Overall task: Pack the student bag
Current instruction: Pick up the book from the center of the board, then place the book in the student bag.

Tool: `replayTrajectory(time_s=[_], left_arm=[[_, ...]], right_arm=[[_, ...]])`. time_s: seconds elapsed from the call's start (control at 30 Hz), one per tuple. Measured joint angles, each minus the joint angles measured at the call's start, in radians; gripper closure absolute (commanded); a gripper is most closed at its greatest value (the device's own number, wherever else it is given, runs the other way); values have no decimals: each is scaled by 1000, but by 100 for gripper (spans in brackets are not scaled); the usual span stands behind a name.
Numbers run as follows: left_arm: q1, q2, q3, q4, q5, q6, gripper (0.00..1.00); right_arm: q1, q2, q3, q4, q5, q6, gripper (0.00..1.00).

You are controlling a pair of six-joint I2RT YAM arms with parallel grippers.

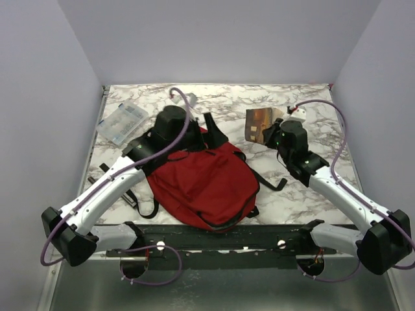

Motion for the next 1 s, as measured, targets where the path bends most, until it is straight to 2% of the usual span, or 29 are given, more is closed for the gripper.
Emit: replayTrajectory(time_s=[0.17, 0.33, 0.5, 0.63, 0.7, 0.83, 1.0], left_arm=[[-277, 112, 22, -9, -108, 202, 4], [-473, 336, 84, -56, -199, 341, 5], [-583, 481, 124, -124, -275, 421, 9], [-610, 562, 193, -181, -348, 466, 16], [-611, 594, 230, -215, -402, 483, 22], [-601, 607, 244, -257, -504, 507, 54], [-562, 605, 244, -291, -563, 529, 83]], right_arm=[[-126, -10, 10, -189, -9, 107, 99], [-138, -105, 9, -375, 69, 158, 99], [-139, -301, 9, -431, 102, 192, 99], [-140, -364, 9, -464, 109, 209, 99], [-140, -366, 9, -475, 108, 212, 99], [-140, -353, 9, -520, 100, 216, 99], [-140, -346, 9, -564, 69, 209, 99]])
